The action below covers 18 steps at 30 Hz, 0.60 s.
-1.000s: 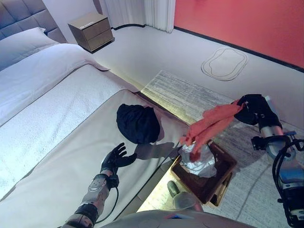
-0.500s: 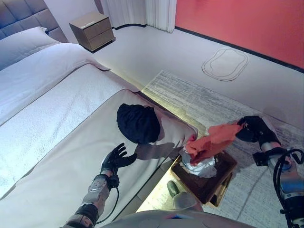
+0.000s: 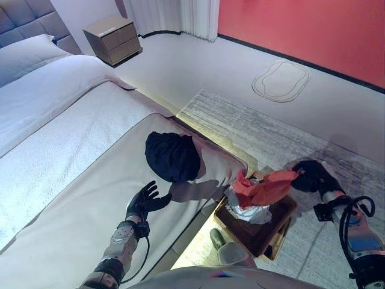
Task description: Pick up the clothes from the bed and place them into the basket
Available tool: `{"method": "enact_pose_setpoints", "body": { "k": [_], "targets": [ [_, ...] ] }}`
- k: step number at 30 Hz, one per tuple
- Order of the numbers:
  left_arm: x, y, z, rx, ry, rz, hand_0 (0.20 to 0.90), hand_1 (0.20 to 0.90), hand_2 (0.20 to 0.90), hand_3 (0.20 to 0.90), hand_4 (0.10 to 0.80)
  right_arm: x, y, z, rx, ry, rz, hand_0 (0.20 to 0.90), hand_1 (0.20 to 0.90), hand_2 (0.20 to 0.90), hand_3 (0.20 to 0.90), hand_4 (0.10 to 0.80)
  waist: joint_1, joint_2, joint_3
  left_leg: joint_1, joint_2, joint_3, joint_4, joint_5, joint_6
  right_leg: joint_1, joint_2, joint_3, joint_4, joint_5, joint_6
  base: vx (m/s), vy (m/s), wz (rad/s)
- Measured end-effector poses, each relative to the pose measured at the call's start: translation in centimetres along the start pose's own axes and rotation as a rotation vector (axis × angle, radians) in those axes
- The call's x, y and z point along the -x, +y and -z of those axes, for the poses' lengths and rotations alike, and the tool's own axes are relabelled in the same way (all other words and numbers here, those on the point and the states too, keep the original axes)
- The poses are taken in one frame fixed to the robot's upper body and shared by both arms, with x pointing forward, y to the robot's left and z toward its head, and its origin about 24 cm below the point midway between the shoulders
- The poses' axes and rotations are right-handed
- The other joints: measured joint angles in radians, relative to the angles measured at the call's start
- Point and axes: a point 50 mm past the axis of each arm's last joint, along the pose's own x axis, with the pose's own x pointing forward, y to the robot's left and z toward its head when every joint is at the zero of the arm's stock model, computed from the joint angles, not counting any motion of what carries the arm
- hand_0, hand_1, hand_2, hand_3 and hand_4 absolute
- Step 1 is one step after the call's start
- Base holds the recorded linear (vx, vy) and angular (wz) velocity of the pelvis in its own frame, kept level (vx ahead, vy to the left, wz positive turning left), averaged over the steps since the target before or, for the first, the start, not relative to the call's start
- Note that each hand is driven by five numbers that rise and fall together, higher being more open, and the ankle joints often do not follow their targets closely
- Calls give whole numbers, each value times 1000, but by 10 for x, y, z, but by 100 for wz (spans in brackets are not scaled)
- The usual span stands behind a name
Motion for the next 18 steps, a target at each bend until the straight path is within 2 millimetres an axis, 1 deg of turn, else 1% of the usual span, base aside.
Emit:
{"method": "enact_pose_setpoints", "body": {
  "k": [3,6,12,18],
  "targets": [
    [0,0,0,-5,1,1,900,900,900,900,800,-1,8,9,-9,39,-19,900,900,900,900,800,12,0,0,-1,3,-3,0,1,-2,1,1,-4,0,0,0,1,-5,1],
    [0,0,0,-5,1,0,900,900,900,900,800,-3,15,8,-28,41,-29,900,900,900,900,800,15,0,0,-3,4,-6,0,1,-2,1,1,-7,0,0,0,0,0,0],
    [0,0,0,-5,1,1,900,900,900,900,800,-3,15,11,-25,58,-25,900,900,900,900,800,17,0,0,-4,6,-22,0,2,-3,7,0,-22,0,0,0,6,-2,7],
    [0,0,0,-5,1,1,900,900,900,900,800,-3,14,11,9,59,-17,900,900,900,900,800,28,0,0,-4,6,-22,0,2,-3,7,1,-23,0,0,0,1,-1,1]
  ]
}}
